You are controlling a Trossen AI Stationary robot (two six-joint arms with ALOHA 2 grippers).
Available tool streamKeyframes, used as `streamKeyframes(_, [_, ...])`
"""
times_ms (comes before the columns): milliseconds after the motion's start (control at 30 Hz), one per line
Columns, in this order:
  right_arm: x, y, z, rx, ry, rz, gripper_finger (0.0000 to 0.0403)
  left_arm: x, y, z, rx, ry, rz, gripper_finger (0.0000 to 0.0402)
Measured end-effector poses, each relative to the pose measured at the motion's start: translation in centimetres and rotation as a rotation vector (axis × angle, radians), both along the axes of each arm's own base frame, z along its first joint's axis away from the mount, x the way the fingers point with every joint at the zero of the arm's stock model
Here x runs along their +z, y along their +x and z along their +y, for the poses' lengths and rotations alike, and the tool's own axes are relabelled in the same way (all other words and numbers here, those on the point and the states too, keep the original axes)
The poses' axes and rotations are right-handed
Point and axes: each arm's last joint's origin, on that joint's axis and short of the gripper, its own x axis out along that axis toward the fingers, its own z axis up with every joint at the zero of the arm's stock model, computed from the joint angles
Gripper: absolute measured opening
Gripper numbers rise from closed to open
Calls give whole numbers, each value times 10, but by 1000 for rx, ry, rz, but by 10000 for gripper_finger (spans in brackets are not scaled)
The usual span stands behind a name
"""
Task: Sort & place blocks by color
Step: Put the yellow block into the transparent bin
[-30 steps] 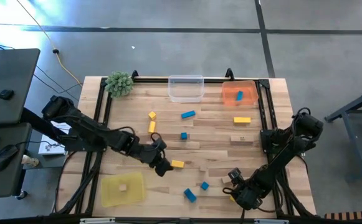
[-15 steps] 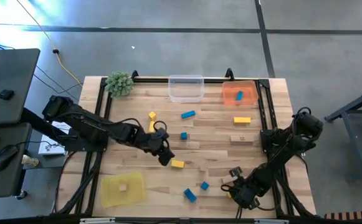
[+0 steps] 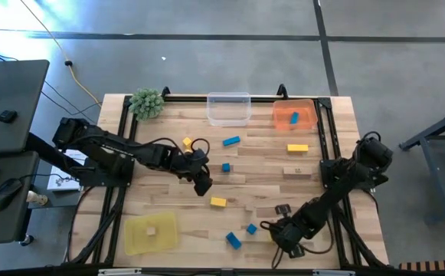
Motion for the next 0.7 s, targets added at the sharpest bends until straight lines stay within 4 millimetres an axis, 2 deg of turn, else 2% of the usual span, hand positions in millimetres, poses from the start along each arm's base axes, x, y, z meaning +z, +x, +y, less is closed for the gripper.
streamKeyframes(300, [24, 35, -18, -136, 23, -58, 78, -5, -7, 22, -14, 70, 92, 135])
streamKeyframes(700, [49, 81, -66, -270, -25, -169, 78, -6, -10, 47, -12, 128, 121, 135])
